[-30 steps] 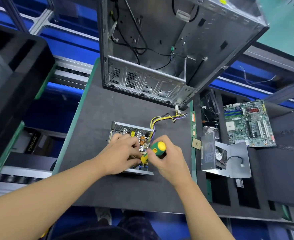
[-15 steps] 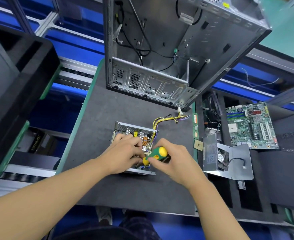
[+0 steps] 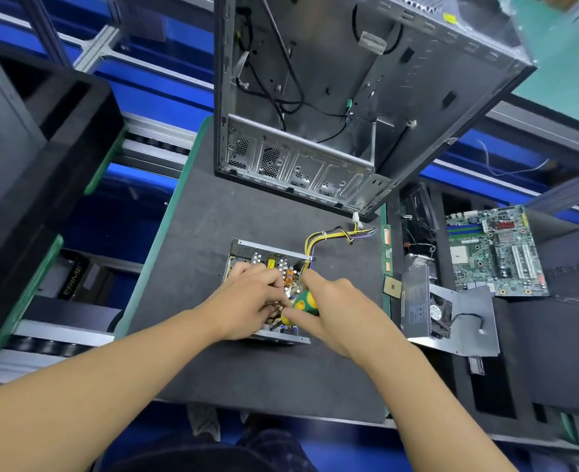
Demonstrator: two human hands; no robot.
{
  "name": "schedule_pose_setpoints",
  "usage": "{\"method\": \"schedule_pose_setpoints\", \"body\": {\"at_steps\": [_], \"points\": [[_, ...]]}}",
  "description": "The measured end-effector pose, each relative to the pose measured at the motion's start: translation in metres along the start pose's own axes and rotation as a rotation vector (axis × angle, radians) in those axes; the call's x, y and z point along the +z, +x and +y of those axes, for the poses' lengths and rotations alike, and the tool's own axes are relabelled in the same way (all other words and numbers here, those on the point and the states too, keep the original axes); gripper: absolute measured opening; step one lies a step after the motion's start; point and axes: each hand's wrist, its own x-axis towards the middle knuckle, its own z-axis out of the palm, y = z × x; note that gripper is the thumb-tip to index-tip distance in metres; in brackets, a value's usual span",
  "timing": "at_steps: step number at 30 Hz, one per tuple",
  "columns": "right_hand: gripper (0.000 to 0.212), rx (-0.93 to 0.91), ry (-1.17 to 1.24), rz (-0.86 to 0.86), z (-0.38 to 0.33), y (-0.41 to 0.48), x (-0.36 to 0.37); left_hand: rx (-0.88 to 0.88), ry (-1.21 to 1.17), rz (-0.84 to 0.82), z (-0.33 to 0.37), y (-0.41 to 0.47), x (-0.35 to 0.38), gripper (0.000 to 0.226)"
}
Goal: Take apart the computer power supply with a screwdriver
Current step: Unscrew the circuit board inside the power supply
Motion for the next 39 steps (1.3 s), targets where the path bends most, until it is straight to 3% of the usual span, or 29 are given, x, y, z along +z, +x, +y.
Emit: {"method": "schedule_pose_setpoints", "body": {"at_steps": [4, 7, 10, 13, 15, 18, 21, 25, 28, 33, 39], "points": [[0.062, 0.129, -0.14, -0.004, -0.008, 0.004, 0.0, 0.001, -0.026, 0.077, 0.001, -0.003, -0.001, 0.026], [0.062, 0.172, -0.217, -0.011, -0.013, 0.001, -0.002, -0.028, 0.018, 0.174, 0.001, -0.006, -0.001, 0.029], [0.054, 0.116, -0.132, -0.097, -0.016, -0.003, -0.006, -0.047, 0.124, 0.266, 0.004, -0.009, 0.0, 0.033], [0.024, -0.014, -0.061, -0.239, -0.019, -0.009, -0.012, -0.111, 0.192, 0.315, 0.009, -0.008, 0.001, 0.037], [0.017, -0.046, -0.068, -0.314, -0.017, -0.011, -0.016, -0.176, 0.213, 0.305, 0.011, -0.006, 0.001, 0.04], [0.028, -0.01, -0.087, -0.386, -0.013, -0.013, -0.02, -0.281, 0.224, 0.252, 0.012, -0.004, 0.0, 0.047], [0.013, 0.032, -0.018, -0.329, -0.016, -0.011, -0.022, -0.297, 0.253, 0.218, 0.011, -0.003, 0.0, 0.05], [0.022, 0.01, 0.011, -0.22, -0.022, -0.003, -0.017, -0.301, 0.262, 0.189, 0.012, -0.004, -0.001, 0.046], [0.015, -0.065, -0.066, -0.234, -0.019, -0.003, -0.021, -0.311, 0.24, 0.189, 0.014, -0.005, -0.002, 0.042], [0.024, -0.124, 0.01, -0.397, -0.007, -0.011, -0.028, -0.325, 0.241, 0.186, 0.015, -0.002, -0.005, 0.039], [0.034, 0.0, -0.05, -0.28, -0.005, -0.007, -0.029, -0.331, 0.239, 0.182, 0.016, -0.001, -0.005, 0.039]]}}
